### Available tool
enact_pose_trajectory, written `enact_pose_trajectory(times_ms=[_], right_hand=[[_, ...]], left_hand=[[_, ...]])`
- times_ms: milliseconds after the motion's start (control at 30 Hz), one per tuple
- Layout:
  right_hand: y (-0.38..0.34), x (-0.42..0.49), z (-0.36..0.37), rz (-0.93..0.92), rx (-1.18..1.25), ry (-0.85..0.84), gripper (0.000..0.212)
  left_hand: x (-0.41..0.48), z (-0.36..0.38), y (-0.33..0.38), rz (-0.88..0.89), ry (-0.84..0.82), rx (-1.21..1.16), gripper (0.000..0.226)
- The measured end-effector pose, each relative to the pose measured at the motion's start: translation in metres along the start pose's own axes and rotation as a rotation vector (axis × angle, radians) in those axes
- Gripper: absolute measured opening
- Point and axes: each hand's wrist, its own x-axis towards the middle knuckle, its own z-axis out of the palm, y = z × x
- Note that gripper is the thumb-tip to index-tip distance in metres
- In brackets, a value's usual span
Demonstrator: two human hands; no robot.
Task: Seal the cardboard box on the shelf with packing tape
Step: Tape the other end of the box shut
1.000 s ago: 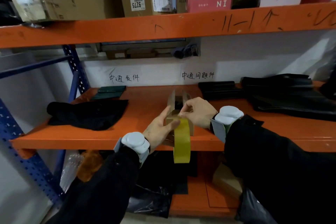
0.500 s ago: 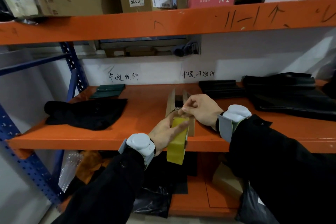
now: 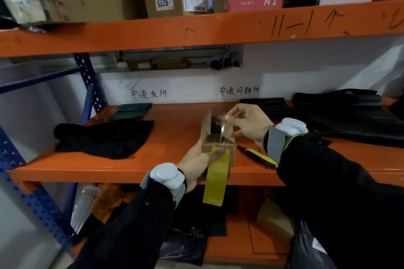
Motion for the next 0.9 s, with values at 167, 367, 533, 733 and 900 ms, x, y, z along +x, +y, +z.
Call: enact_pose_trajectory(times_ms=[167,367,533,733,900], right_hand=[[-0.011,0.007,-0.005,0.03,0.074,-0.047,0.007],[-0.032,0.01,-0.009,0.037,0.237,-0.125,0.007],[-0.017,0.017,-0.003,0.066,0.223,-0.054,0.014],[-0.012,0.021,-0.005,0.094,0.095,-0.094,0.013],[-0.017,0.025,0.0,0.007,-0.111,-0.088,0.016]], left_hand=[[0.004,0.006,0.01,-0.018,-0.029,-0.102,0.093],[0.015,0.012,-0.003,-0.058,0.089,-0.175,0.128],[0.015,0.008,-0.005,-0.063,0.026,-0.176,0.107],[0.012,0.007,-0.015,0.005,0.039,-0.089,0.098],[0.01,0.009,-0.02,-0.011,0.082,-0.072,0.096]])
